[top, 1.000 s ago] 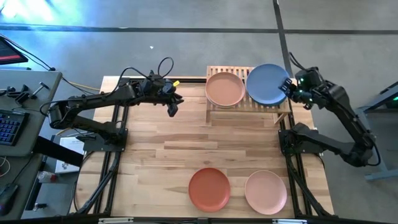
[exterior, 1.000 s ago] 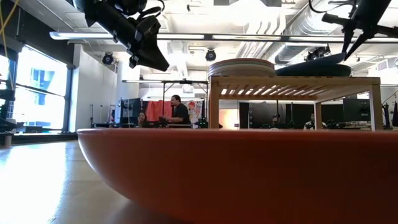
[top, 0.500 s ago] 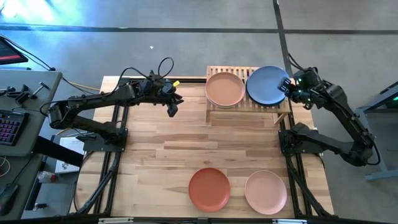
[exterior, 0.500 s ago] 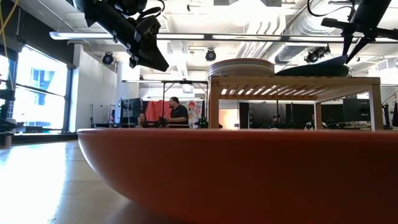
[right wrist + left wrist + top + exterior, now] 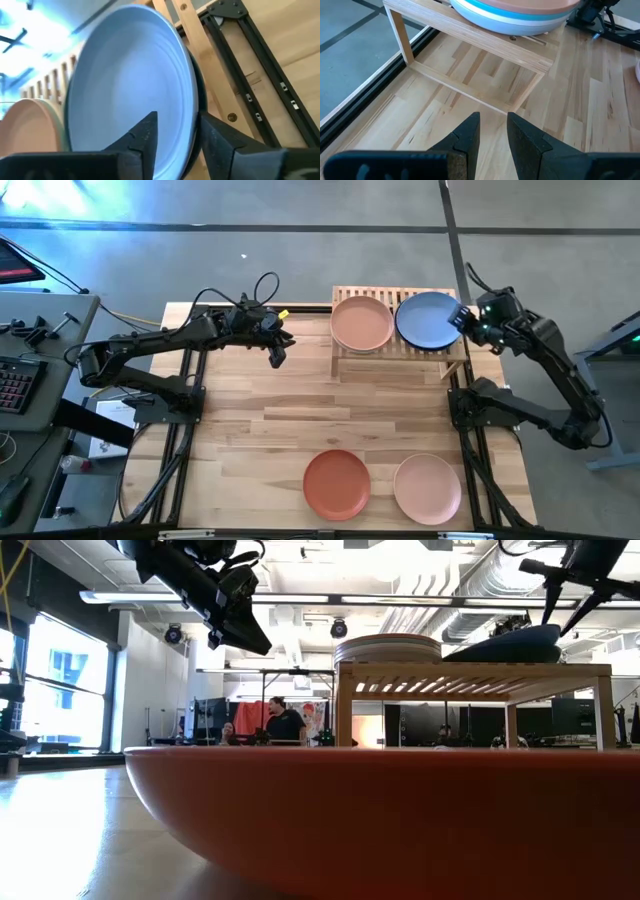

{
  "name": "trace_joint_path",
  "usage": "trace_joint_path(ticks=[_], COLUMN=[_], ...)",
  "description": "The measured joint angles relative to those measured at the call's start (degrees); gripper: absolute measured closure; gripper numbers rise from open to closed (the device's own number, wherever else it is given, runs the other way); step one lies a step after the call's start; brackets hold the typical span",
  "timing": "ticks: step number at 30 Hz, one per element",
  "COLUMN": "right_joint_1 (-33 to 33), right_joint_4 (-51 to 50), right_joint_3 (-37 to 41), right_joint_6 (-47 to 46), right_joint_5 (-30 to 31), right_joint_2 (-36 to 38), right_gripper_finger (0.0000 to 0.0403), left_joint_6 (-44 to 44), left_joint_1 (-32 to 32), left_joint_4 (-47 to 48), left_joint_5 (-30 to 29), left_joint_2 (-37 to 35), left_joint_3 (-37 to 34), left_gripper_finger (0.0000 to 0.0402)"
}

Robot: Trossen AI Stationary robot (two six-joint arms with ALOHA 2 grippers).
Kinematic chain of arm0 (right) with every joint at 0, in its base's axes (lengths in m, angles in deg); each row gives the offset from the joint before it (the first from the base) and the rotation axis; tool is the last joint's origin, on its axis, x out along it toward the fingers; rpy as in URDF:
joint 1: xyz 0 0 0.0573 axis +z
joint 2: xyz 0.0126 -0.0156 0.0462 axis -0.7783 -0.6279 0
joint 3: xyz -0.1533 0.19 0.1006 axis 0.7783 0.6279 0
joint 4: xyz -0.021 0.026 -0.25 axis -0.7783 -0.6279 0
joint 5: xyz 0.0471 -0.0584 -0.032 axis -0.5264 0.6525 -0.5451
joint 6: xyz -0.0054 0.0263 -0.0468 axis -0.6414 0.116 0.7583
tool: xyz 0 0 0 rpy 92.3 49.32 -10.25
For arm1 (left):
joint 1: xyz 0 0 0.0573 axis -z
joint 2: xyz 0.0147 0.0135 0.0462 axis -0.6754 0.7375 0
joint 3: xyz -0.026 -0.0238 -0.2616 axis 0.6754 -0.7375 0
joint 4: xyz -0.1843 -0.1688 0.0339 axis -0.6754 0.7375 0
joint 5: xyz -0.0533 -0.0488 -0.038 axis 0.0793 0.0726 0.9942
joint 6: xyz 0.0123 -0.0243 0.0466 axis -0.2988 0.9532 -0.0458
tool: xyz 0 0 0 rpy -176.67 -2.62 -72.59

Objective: Place and stack plates onto a shelf
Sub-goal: Stack the blue plate on top of the green plate, then stack the light pink plate on top of the blue plate

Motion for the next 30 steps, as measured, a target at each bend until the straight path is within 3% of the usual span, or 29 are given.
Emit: trace_joint_path(ticks=[10, 14, 22, 30], right_joint_1=[0.00, 0.00, 0.62, 10.86], right_joint_4=[-0.04, -0.04, 1.86, 14.12], right_joint_3=[-1.51, -1.51, -1.51, -1.51], right_joint_6=[0.46, 1.90, 1.33, -5.86], right_joint_5=[-0.41, -7.43, -29.18, -28.97], right_joint_2=[2.99, 3.40, 3.32, 3.17], right_gripper_finger=[0.0284, 0.0284, 0.0284, 0.0284], left_joint_6=[0.94, 1.05, 0.85, -1.05], left_joint_1=[0.00, 0.00, 0.02, 0.02], left_joint_4=[-0.09, 0.69, 7.53, 9.66], left_joint_5=[-0.01, 0.00, 0.93, 0.94], left_joint_2=[0.00, 0.00, 0.01, 0.02], left_joint_3=[0.00, 0.00, -0.02, -0.02], left_gripper_finger=[0.0316, 0.0316, 0.0316, 0.0316])
